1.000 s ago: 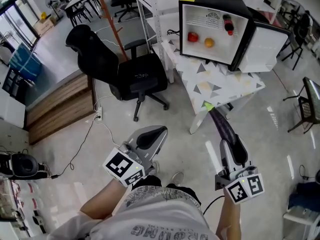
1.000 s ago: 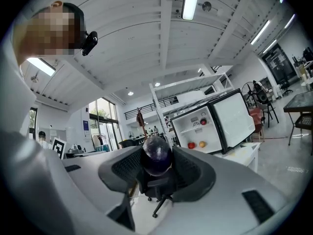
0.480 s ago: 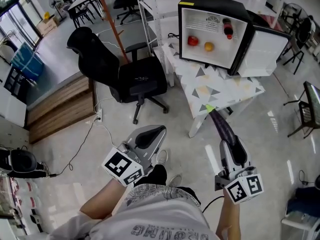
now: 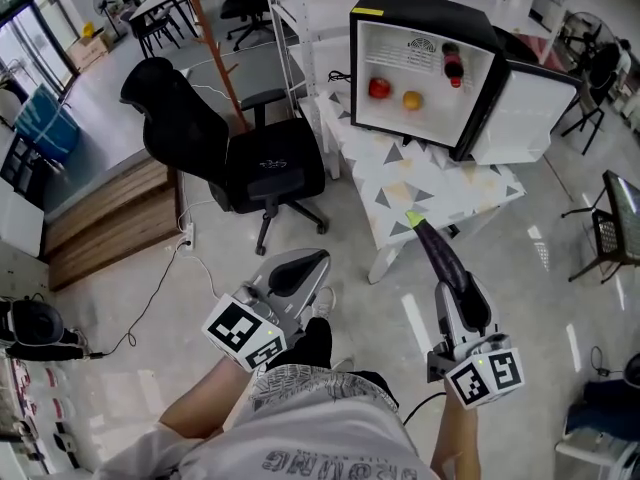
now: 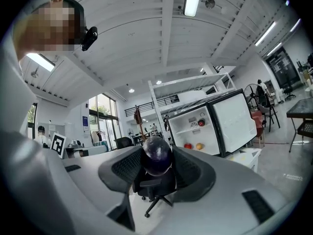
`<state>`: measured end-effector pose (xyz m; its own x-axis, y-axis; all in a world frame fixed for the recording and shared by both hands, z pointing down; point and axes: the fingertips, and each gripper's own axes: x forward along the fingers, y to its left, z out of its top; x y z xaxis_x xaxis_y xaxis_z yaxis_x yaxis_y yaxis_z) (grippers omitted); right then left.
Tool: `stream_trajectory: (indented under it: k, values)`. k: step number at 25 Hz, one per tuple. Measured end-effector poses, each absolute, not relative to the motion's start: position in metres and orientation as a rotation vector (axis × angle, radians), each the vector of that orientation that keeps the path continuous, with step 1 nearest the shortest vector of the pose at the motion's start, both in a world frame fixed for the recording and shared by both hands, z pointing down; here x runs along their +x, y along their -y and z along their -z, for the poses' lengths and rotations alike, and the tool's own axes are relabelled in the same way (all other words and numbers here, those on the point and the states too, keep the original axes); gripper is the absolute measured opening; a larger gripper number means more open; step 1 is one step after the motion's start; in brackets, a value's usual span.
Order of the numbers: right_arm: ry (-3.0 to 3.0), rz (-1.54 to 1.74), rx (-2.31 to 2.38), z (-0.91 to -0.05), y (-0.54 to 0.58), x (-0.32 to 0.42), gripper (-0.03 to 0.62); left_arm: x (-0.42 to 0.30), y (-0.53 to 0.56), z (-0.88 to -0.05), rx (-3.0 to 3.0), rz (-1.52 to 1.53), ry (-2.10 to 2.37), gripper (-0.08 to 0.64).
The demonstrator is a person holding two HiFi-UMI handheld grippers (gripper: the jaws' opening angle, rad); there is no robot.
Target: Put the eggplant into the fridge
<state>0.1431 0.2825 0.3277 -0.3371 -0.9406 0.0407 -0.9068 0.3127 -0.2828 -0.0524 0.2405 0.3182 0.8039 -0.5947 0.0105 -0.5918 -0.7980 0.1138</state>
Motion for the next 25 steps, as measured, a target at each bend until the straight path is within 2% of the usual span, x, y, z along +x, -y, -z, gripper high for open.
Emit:
stream_trajectory:
  k: [25]
  values:
    - [-2.389, 0.485, -1.822, -0.349, -0.098, 0.134, 0.190, -0.053, -0.045, -0.341, 2.856, 0.002, 0.823, 0.012]
